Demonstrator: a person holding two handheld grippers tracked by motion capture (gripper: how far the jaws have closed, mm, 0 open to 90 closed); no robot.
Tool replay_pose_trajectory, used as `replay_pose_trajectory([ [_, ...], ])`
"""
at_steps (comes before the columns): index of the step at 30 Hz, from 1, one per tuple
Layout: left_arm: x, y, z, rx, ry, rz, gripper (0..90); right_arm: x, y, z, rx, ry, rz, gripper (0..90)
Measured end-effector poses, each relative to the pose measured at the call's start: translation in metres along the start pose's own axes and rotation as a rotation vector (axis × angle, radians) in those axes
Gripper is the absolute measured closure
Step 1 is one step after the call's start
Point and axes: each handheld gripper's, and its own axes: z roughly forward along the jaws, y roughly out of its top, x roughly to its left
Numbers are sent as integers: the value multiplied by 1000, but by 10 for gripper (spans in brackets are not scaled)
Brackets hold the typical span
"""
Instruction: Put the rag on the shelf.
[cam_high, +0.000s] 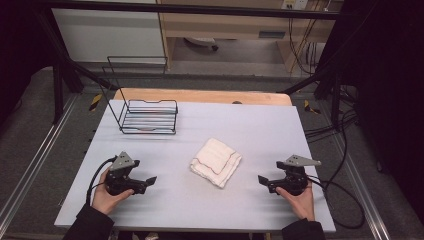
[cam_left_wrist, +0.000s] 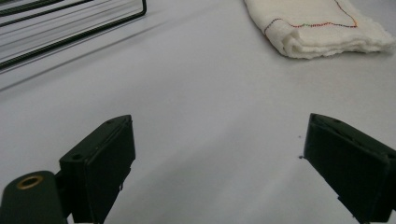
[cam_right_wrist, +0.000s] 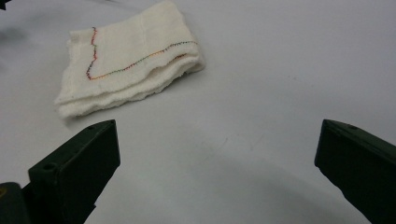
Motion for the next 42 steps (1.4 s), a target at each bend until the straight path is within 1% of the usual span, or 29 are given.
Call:
replay_pose_trajectory([
  [4,-4,3,3,1,-6,2,91,0,0,0,6,1,5,7],
  [8,-11,9,11,9,-9,10,93,0,0,1,8,1,-3,7],
  [14,-18,15,16,16,-10,16,98,0,0,1,9,-1,-4,7],
  [17,-25,22,22,24,-8,27,102,1,0,0,9,-3,-3,7],
  [20,-29,26,25,30,-10,33,103,0,0,0,10,-4,-4,7],
  [21,-32,30,28,31,-11,34,106,0,0,1,11,-5,-5,7],
  [22,-32,30,28,31,-11,34,109,0,0,1,11,-5,-5,7],
  [26,-39,38,35,36,-15,38,120,0,0,1,12,-6,-8,7],
  [30,-44,49,45,46,-17,22,145,1,0,0,14,-5,-8,7],
  [31,-44,49,45,46,-17,22,152,1,0,0,14,-5,-8,7],
  [33,-46,53,50,52,-9,20,168,1,-1,1,17,-8,-14,7],
  [35,-48,57,56,58,-8,14,181,1,-1,1,19,-8,-15,7],
  [36,-51,61,62,56,-8,8,188,1,-1,1,19,-8,-16,7],
  [37,-51,61,62,56,-8,8,201,0,-1,1,18,-8,-18,7],
  [38,-52,62,64,59,-10,4,201,0,-1,1,18,-8,-18,7],
  [40,-56,67,73,68,-13,5,231,1,-1,1,16,-8,-14,7],
  [42,-57,69,75,74,-19,5,247,0,-1,1,16,-10,-18,7],
])
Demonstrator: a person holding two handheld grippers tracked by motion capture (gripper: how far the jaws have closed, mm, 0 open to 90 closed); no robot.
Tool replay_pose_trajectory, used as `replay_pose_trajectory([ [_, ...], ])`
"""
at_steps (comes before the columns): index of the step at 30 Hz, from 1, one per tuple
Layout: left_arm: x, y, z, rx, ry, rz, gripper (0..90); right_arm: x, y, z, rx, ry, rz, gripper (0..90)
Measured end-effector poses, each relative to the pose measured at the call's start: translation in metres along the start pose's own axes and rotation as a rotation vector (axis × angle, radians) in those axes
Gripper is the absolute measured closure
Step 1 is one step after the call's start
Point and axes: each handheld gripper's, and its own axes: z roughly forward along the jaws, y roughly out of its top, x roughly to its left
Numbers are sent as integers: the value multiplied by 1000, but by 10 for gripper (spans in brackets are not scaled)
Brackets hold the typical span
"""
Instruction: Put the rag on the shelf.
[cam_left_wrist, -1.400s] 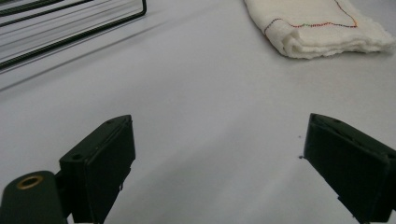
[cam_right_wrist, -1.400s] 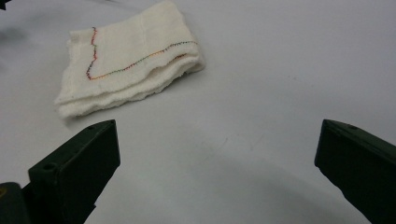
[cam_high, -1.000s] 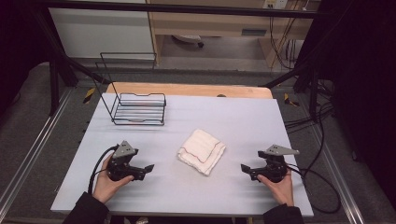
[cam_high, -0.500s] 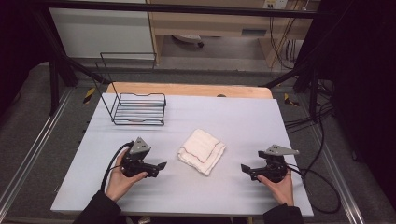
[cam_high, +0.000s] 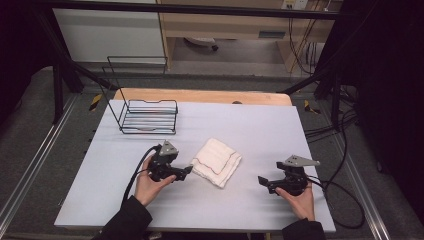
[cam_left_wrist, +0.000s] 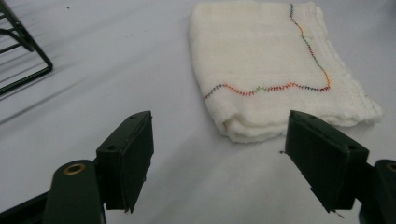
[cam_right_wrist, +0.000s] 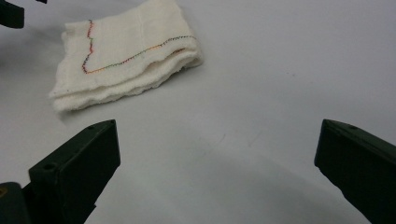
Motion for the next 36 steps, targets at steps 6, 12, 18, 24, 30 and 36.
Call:
replay_pose_trajectory([
  [6,-1,8,15,14,8,-10,347,1,0,0,4,1,6,8],
  [12,-1,10,31,52,-3,-22,461,1,0,1,6,1,4,8],
  [18,1,9,40,80,-42,-59,602,1,0,1,6,4,8,9],
  [24,-1,8,40,95,-55,-66,733,1,0,1,9,3,-2,9],
  [30,-2,9,39,97,-53,-93,815,1,0,2,9,2,-4,10],
  [36,-5,7,28,98,-58,-108,828,2,0,1,11,4,-1,10],
])
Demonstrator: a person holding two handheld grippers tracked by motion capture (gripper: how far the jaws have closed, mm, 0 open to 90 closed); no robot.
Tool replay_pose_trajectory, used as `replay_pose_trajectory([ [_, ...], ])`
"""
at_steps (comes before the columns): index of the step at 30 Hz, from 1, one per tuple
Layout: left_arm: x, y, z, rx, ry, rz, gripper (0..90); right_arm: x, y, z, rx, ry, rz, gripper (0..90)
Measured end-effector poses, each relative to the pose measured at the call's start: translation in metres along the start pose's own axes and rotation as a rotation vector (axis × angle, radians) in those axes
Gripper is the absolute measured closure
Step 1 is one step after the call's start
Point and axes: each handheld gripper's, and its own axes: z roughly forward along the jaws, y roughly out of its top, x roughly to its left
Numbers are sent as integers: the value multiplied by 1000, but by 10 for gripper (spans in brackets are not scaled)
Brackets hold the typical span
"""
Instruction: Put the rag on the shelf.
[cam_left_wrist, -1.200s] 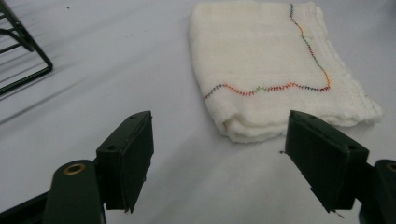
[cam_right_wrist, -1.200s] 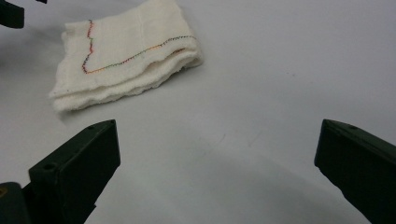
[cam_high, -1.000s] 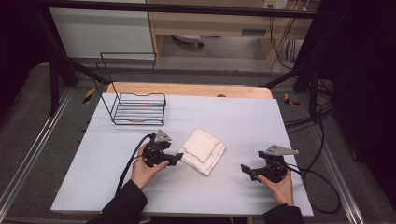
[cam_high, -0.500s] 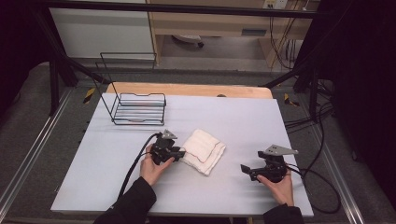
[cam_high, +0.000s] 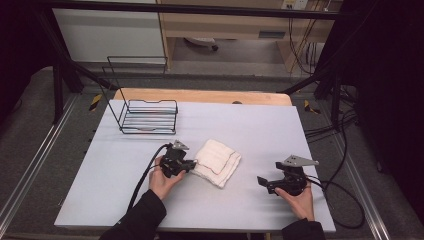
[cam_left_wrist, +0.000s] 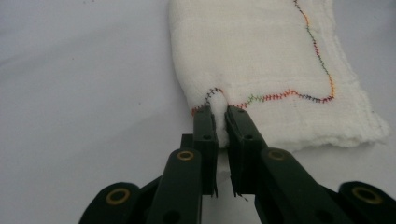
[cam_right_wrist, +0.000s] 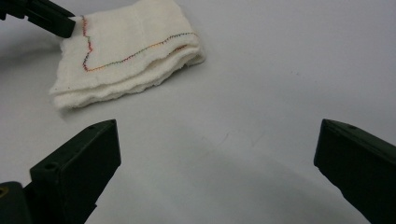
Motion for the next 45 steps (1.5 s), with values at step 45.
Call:
replay_pose_trajectory([
  [45,21,-94,-80,-37,53,21,819,3,0,3,3,0,6,12],
])
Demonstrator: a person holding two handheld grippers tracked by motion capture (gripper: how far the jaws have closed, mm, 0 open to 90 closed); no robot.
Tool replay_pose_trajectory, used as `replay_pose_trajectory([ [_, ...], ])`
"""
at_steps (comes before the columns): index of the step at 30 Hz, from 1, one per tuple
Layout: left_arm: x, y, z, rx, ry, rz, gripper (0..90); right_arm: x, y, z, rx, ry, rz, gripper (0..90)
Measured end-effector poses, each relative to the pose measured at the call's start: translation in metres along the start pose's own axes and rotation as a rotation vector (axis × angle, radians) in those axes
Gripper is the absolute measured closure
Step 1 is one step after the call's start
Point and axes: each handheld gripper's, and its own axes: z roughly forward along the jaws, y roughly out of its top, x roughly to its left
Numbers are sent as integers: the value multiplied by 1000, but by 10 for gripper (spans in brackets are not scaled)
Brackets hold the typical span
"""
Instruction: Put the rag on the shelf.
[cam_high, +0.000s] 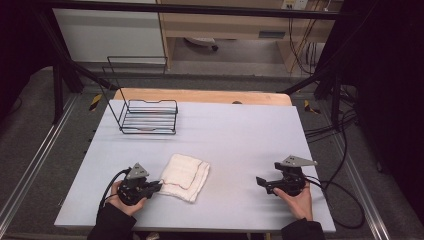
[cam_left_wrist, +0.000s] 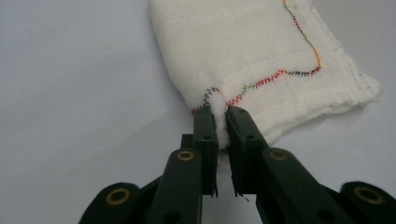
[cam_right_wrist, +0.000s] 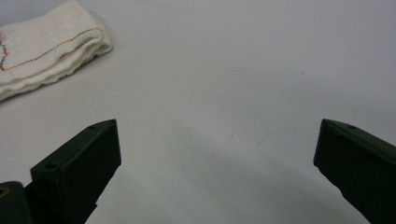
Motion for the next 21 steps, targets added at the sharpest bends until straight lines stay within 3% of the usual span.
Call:
replay_pose_trajectory([
  [6,-1,2,1,5,35,20,731,0,0,0,-1,-3,0,12],
  [9,1,6,-1,-6,35,7,576,0,0,0,-1,-5,3,12],
  [12,4,12,-3,-31,32,-1,509,0,0,0,3,-5,3,12],
  [15,9,22,-1,-42,27,-14,383,0,0,1,2,-4,6,12],
  [21,18,39,12,-9,35,-5,234,0,0,1,1,-7,5,12],
])
